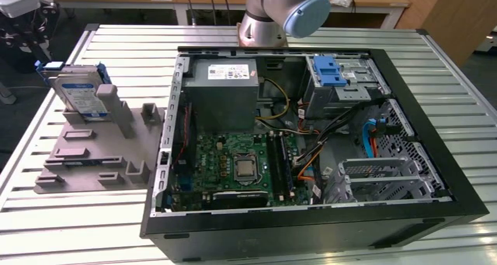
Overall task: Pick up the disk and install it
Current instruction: 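Pick up the disk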
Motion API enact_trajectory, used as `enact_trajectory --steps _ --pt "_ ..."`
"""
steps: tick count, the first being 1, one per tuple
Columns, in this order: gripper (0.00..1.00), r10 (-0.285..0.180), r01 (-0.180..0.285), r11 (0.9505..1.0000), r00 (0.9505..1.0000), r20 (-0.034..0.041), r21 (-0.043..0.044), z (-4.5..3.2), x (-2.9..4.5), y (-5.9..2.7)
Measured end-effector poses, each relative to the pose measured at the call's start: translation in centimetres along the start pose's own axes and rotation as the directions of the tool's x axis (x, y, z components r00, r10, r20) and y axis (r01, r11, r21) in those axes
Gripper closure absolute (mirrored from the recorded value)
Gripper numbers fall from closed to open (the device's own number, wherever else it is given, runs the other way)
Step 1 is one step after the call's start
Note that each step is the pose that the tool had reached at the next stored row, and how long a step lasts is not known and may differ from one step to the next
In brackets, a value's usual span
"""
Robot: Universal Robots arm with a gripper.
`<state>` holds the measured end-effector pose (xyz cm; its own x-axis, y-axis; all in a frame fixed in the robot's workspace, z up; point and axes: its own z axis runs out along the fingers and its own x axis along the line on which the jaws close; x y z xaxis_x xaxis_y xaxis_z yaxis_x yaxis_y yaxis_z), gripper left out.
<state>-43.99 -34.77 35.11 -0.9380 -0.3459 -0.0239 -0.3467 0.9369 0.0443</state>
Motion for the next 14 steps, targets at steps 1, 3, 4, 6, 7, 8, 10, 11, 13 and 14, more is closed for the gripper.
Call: enact_trajectory --steps 1,3,4,6,7,8,10,11,13,14 --pt "0.89 -0.004 0.004 1.0 1.0 -0.0002 -0.0001 0.0 0.0 0.0" --pt "0.89 -0.013 0.013 0.9999 0.9999 -0.0006 -0.0003 0.0 0.0 0.0" --pt "0.89 -0.018 0.018 0.9998 0.9998 -0.0007 -0.0004 0.0 0.0 0.0" --pt "0.89 -0.026 0.026 0.9997 0.9997 -0.0011 -0.0006 0.0 0.0 0.0" --pt "0.89 -0.03 0.03 0.9995 0.9995 -0.0014 -0.0007 0.0 0.0 0.0" --pt "0.89 -0.034 0.034 0.9994 0.9994 -0.0015 -0.0008 0.0 0.0 0.0" --pt "0.89 -0.042 0.042 0.9991 0.9991 -0.0018 -0.001 0.0 0.0 0.0" --pt "0.89 -0.046 0.046 0.999 0.999 -0.002 -0.0011 0.0 0.0 0.0" --pt "0.89 -0.054 0.054 0.9986 0.9986 -0.0023 -0.0014 0.0 0.0 0.0" --pt "0.89 -0.057 0.057 0.9983 0.9983 -0.0025 -0.0015 0.0 0.0 0.0"
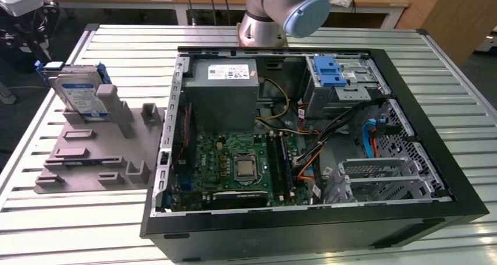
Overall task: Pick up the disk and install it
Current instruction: 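Pick up the disk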
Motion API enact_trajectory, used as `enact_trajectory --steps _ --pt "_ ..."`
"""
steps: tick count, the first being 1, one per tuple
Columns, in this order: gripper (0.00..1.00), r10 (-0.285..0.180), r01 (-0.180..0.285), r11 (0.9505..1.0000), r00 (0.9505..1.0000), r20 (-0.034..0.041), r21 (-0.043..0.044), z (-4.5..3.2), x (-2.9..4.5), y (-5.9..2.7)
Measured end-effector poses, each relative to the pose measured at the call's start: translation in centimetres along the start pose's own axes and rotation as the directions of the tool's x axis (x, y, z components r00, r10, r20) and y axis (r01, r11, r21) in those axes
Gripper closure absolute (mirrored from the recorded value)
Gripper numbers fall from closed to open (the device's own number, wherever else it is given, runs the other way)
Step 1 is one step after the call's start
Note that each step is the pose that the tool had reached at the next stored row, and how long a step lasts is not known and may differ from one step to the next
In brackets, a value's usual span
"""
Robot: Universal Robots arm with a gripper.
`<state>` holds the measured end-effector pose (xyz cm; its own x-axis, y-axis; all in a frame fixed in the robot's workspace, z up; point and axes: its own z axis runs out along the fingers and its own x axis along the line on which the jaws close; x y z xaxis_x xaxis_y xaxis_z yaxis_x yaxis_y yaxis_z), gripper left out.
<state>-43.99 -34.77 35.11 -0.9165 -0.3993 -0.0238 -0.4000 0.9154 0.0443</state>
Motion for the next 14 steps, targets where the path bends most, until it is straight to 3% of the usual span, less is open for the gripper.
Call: enact_trajectory --steps 14 --pt "0.89 -0.056 0.056 0.9984 0.9984 -0.0024 -0.0014 0.0 0.0 0.0"
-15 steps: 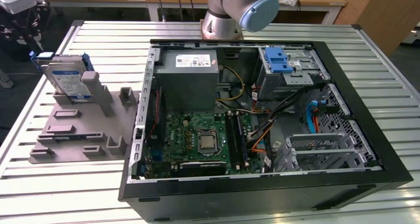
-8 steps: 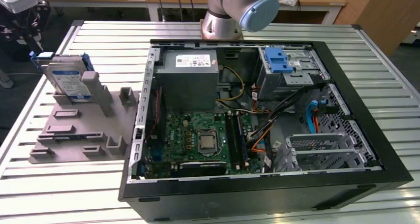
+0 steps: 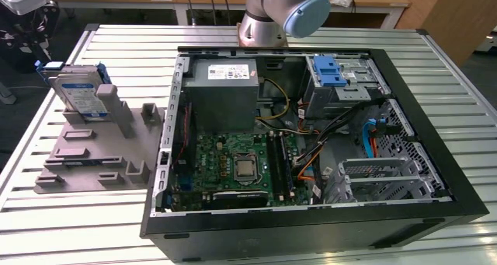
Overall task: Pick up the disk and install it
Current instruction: 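Pick up the disk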
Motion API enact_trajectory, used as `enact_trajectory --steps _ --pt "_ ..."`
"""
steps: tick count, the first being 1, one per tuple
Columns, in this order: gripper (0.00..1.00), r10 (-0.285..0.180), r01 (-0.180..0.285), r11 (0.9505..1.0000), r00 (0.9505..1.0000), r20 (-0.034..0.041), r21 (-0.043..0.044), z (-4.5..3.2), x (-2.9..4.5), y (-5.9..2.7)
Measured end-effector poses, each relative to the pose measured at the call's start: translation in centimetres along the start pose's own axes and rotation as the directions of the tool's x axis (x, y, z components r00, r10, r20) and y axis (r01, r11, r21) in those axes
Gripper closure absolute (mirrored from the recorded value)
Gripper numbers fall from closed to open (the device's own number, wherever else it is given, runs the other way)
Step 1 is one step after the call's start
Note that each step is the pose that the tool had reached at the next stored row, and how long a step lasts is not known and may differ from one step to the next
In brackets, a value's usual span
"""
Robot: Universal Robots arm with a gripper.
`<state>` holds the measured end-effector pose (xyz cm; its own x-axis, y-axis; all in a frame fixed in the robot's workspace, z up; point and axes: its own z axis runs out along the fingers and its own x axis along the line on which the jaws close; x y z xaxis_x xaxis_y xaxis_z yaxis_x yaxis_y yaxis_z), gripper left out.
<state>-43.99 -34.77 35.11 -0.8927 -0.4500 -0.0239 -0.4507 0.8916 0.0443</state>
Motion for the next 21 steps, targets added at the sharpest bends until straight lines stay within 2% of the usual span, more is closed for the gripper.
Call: enact_trajectory --steps 11,21 --pt "0.89 -0.06 0.06 0.9982 0.9982 -0.0026 -0.0015 0.0 0.0 0.0" --pt "0.89 -0.115 0.115 0.9934 0.9934 -0.005 -0.003 0.0 0.0 0.0"
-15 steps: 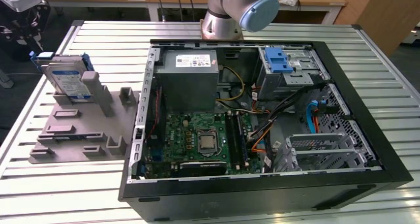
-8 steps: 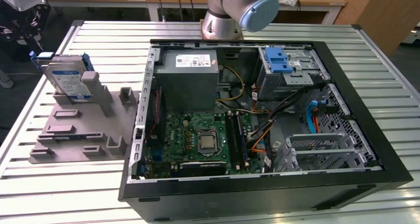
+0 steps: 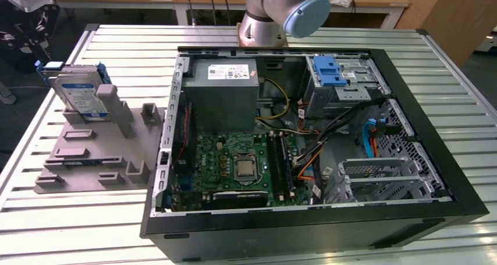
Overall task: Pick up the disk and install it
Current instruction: 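Pick up the disk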
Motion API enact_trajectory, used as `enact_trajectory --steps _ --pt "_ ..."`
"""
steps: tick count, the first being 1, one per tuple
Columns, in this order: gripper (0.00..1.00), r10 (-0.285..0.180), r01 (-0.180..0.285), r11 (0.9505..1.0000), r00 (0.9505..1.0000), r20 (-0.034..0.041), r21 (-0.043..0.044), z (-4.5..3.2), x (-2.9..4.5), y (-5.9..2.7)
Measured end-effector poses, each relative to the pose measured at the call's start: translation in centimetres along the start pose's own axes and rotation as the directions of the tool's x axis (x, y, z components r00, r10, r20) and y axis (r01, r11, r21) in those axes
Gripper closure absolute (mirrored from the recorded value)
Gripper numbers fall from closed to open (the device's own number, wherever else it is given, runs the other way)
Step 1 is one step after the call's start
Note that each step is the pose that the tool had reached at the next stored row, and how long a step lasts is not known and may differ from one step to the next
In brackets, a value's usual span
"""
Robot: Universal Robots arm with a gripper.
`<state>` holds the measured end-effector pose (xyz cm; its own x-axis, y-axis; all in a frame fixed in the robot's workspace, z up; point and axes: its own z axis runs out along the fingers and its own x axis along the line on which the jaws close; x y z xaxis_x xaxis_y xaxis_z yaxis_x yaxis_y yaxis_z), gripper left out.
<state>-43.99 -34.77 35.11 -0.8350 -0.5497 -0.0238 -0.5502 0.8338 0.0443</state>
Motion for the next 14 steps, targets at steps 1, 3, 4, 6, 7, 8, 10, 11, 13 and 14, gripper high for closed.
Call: enact_trajectory --steps 1,3,4,6,7,8,10,11,13,14 --pt "0.89 -0.006 0.006 1.0 1.0 -0.0002 -0.0001 0.0 0.0 0.0" --pt "0.89 -0.017 0.017 0.9999 0.9999 -0.0007 -0.0004 0.0 0.0 0.0" --pt "0.89 -0.022 0.022 0.9998 0.9997 -0.001 -0.0005 0.0 0.0 0.0" --pt "0.89 -0.034 0.034 0.9994 0.9994 -0.0015 -0.0008 0.0 0.0 0.0" --pt "0.89 -0.04 0.04 0.9992 0.9992 -0.0017 -0.001 0.0 0.0 0.0" --pt "0.89 -0.045 0.045 0.999 0.999 -0.0019 -0.0011 0.0 0.0 0.0" --pt "0.89 -0.056 0.056 0.9984 0.9984 -0.0024 -0.0014 0.0 0.0 0.0" --pt "0.89 -0.062 0.062 0.9981 0.9981 -0.0026 -0.0016 0.0 0.0 0.0" --pt "0.89 -0.073 0.073 0.9973 0.9973 -0.0032 -0.0019 0.0 0.0 0.0" --pt "0.89 -0.079 0.079 0.9969 0.9969 -0.0034 -0.002 0.0 0.0 0.0"
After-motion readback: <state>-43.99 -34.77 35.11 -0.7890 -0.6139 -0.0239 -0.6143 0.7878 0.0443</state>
